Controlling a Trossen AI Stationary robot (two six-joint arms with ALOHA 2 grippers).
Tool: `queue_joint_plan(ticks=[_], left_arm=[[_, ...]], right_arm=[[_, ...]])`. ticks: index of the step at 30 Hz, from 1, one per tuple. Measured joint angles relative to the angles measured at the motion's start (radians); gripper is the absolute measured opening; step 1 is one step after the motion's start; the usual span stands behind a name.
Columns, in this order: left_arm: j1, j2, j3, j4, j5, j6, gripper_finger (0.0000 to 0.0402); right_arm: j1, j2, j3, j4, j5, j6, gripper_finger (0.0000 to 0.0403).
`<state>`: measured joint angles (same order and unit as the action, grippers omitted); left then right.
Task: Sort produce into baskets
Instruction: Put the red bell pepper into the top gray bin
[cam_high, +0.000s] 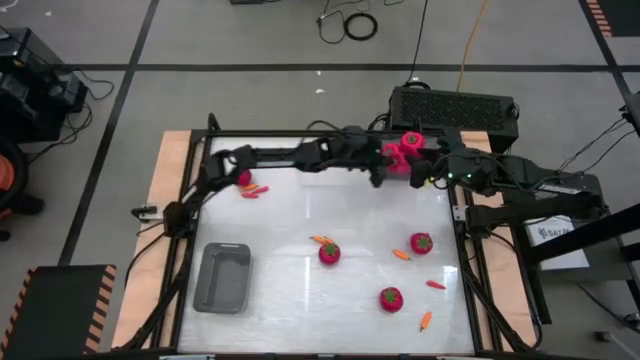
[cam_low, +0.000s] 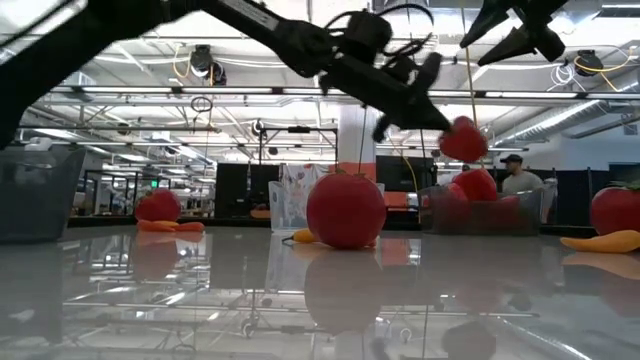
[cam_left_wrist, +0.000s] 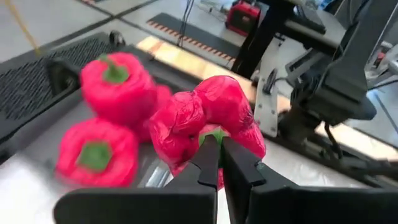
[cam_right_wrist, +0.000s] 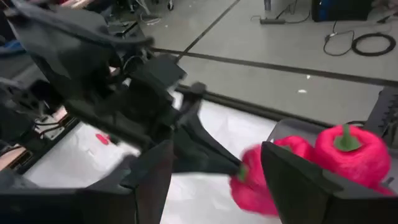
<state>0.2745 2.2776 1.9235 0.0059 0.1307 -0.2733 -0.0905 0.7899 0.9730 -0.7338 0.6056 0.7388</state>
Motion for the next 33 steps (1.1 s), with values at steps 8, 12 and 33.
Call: queue_joint_plan(ticks=[8, 12, 33], left_arm=[[0.016, 0.217, 0.298, -0.053, -0.022, -0.051, 0.0007], [0.013, 0.234, 0.323, -0.112, -0.015, -0.052, 0.0007], [0.025, 0.264, 0.321, -0.183, -0.056, -0.193, 0.0030]], right_arm=[[-0.015, -0.053, 0.000, 0.001, -0.006, -0.026, 0.0235], [-0.015, -0.067, 0.000, -0.001, -0.007, -0.026, 0.0235], [-0.029, -0.074, 0.000, 0.004, 0.020, -0.015, 0.0235]])
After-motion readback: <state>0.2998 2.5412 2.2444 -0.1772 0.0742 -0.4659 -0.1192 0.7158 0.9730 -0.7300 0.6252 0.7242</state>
